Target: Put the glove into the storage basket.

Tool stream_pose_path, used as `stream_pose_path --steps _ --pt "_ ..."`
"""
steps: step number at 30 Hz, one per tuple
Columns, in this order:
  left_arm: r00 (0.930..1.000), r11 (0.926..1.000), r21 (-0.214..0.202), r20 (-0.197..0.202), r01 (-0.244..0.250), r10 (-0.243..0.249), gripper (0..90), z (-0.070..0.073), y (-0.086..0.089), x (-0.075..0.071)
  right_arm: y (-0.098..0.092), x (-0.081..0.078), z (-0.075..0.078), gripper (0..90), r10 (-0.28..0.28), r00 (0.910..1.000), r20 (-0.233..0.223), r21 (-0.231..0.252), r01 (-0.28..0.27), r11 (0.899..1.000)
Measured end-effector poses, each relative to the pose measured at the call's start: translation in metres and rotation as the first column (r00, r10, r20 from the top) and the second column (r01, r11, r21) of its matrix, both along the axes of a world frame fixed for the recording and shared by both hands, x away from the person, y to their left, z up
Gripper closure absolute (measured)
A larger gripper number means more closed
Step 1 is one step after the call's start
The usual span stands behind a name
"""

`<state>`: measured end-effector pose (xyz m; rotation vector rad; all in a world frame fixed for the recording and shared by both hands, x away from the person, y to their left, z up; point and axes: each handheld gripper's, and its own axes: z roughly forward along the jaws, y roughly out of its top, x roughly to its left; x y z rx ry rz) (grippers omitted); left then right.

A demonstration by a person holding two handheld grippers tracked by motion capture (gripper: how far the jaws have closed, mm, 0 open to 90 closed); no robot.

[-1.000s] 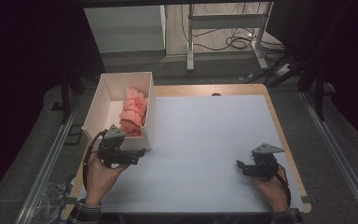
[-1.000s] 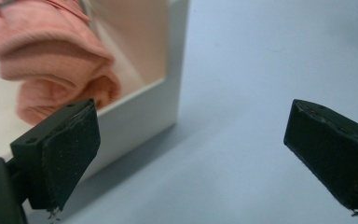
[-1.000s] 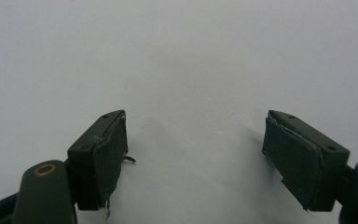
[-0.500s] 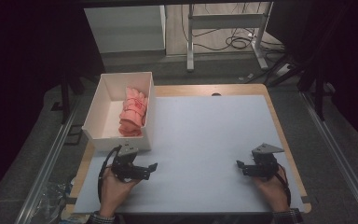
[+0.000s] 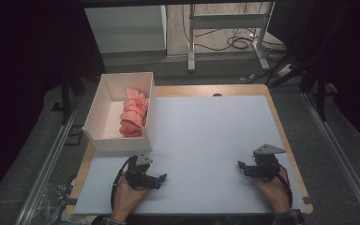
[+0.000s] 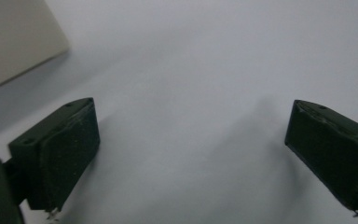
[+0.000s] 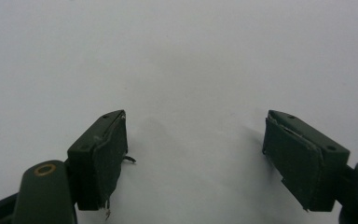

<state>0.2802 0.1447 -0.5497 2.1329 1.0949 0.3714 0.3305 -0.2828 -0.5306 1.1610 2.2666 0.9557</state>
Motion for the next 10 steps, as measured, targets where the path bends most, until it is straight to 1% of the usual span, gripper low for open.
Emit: stream_pose_path --steps 2,10 --pt "1.0 0.9999 0.014 -0.001 0.0 0.0 2.7 -0.0002 -0.0017 0.0001 0.0 0.0 0.0 22.4 0.0 1.0 0.0 0.0 0.0 1.0" --pt "1.0 0.9999 0.014 0.0 0.0 0.0 2.2 -0.001 -0.002 0.0001 -0.0004 0.0 -0.0002 22.4 0.001 1.0 0.0 0.0 -0.001 1.0"
